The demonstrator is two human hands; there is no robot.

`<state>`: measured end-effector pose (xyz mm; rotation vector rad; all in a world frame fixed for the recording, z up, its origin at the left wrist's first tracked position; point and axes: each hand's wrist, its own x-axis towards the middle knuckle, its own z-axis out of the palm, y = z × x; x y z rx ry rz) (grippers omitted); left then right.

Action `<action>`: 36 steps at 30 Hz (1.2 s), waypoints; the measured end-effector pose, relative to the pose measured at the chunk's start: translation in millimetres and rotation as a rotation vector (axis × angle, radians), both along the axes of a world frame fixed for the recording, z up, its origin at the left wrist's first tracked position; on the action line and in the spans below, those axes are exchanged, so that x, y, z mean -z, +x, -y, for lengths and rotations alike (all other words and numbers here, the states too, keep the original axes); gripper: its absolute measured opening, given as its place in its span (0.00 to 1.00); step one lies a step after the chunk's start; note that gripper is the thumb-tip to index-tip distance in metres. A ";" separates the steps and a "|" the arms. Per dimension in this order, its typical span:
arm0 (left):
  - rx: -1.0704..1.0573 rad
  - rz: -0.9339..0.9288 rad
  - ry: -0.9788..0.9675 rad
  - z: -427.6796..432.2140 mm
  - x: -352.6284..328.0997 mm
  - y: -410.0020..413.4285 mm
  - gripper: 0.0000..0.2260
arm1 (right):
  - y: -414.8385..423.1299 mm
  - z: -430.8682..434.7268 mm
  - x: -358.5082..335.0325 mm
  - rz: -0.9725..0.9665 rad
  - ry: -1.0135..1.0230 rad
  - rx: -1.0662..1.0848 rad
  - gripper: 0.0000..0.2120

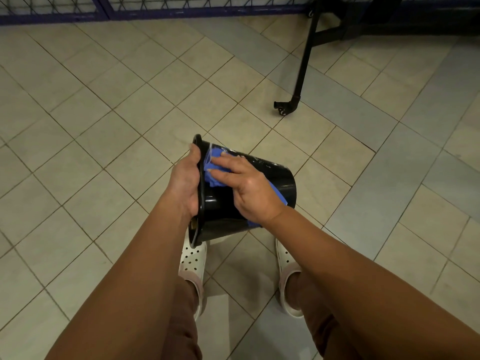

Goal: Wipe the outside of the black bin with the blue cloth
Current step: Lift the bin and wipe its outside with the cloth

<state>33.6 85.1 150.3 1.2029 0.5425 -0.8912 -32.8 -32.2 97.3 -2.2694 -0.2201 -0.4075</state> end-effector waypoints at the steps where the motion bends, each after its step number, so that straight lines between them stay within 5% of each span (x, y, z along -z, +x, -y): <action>1: -0.003 -0.003 -0.007 -2.2 0.1 1.9 0.33 | -1.9 -0.3 0.9 0.018 0.015 -0.045 0.15; 6: -0.016 -0.016 -0.034 -1.6 0.4 1.8 0.35 | -1.4 2.0 0.3 0.047 0.050 -0.112 0.14; 14: 0.046 0.063 0.014 7.1 1.9 -6.5 0.28 | 9.7 0.2 1.2 -0.059 -0.010 0.085 0.20; 25: -0.076 -0.038 0.024 -2.3 -2.2 9.4 0.33 | -13.5 -3.3 7.8 0.064 0.053 -0.181 0.15; 31: -0.131 -0.040 0.057 -0.5 -3.4 10.3 0.28 | -9.5 9.2 -7.5 -0.139 0.481 0.075 0.20; 36: -0.120 -0.040 0.099 -6.9 -5.0 15.1 0.29 | -16.8 6.6 0.9 -0.064 0.247 -0.099 0.16</action>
